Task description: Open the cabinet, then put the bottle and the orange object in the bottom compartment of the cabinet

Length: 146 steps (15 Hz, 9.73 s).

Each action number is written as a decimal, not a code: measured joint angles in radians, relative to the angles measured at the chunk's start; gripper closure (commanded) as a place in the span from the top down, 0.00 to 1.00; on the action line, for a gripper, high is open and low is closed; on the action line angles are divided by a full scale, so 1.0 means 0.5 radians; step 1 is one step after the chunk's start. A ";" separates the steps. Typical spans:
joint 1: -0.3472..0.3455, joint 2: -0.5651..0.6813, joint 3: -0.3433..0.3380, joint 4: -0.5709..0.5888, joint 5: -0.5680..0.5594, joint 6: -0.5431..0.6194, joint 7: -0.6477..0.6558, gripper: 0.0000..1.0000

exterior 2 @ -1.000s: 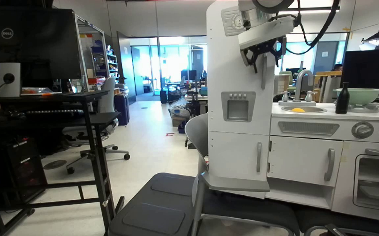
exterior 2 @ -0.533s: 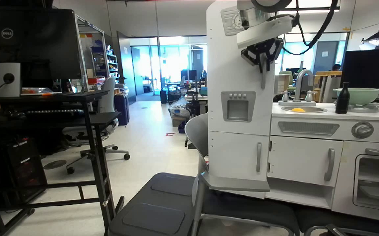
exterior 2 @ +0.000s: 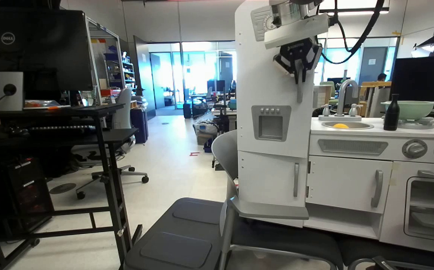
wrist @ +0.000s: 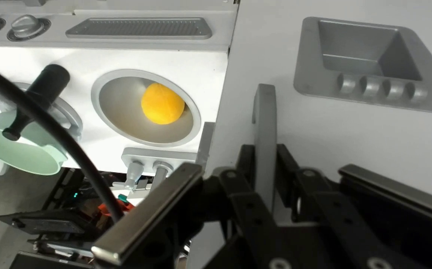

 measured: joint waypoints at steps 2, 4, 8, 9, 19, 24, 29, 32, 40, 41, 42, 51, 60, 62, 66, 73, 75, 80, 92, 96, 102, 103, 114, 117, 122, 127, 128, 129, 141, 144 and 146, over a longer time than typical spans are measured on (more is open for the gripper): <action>0.022 -0.011 0.020 0.000 0.016 -0.065 0.037 0.05; 0.044 -0.020 0.040 0.000 0.029 -0.121 0.082 0.05; 0.070 -0.025 0.102 -0.001 0.049 -0.199 0.145 0.59; 0.079 -0.017 0.124 -0.001 0.060 -0.199 0.145 0.66; 0.255 0.091 0.266 0.069 0.088 -0.201 0.037 1.00; 0.308 0.085 0.360 0.120 0.154 -0.200 -0.258 1.00; 0.369 0.082 0.415 0.194 0.227 -0.203 -0.638 1.00; 0.383 0.056 0.438 0.221 0.276 -0.276 -0.926 1.00; 0.349 -0.459 0.450 0.122 0.323 -0.819 -1.840 1.00; 0.333 -0.546 0.453 0.086 0.331 -0.873 -1.955 1.00; 0.311 -0.633 0.457 0.045 0.348 -0.917 -2.065 1.00; -0.052 -1.284 0.377 -0.440 0.442 -0.988 -2.509 1.00; -0.423 -0.749 0.124 -0.399 0.549 -0.561 -2.034 1.00; -0.447 -0.570 0.097 -0.294 0.616 -0.517 -1.966 1.00; -0.473 -0.350 0.038 -0.162 0.718 -0.466 -1.889 1.00; -0.600 -0.221 -0.074 -0.161 0.852 -0.395 -1.873 1.00; -0.619 -0.185 -0.094 -0.161 0.865 -0.371 -1.873 1.00; -0.637 -0.136 -0.122 -0.260 0.866 -0.223 -1.870 1.00; -0.604 -0.296 -0.298 -1.048 0.608 0.779 -1.477 1.00; -0.506 -0.337 -0.425 -1.194 0.419 1.037 -1.259 1.00; -0.328 -0.422 -0.639 -1.296 0.033 1.215 -0.811 1.00; -0.321 -0.427 -0.657 -1.296 -0.011 1.218 -0.765 1.00; -0.317 -0.361 -0.679 -1.215 -0.096 1.219 -0.652 1.00; -0.317 -0.306 -0.676 -1.152 -0.092 1.220 -0.652 1.00; -0.329 -0.204 -0.651 -1.025 -0.076 1.220 -0.652 1.00; -0.330 -0.094 -0.638 -0.922 -0.035 1.220 -0.660 1.00; -0.330 -0.072 -0.636 -0.907 -0.024 1.220 -0.662 1.00; -0.329 -0.051 -0.636 -0.896 -0.010 1.220 -0.665 1.00; -0.331 0.030 -0.654 -0.837 0.135 1.227 -0.737 1.00; -0.331 0.031 -0.676 -0.835 0.147 1.266 -0.756 1.00; -0.331 0.031 -0.687 -0.834 0.165 1.288 -0.784 1.00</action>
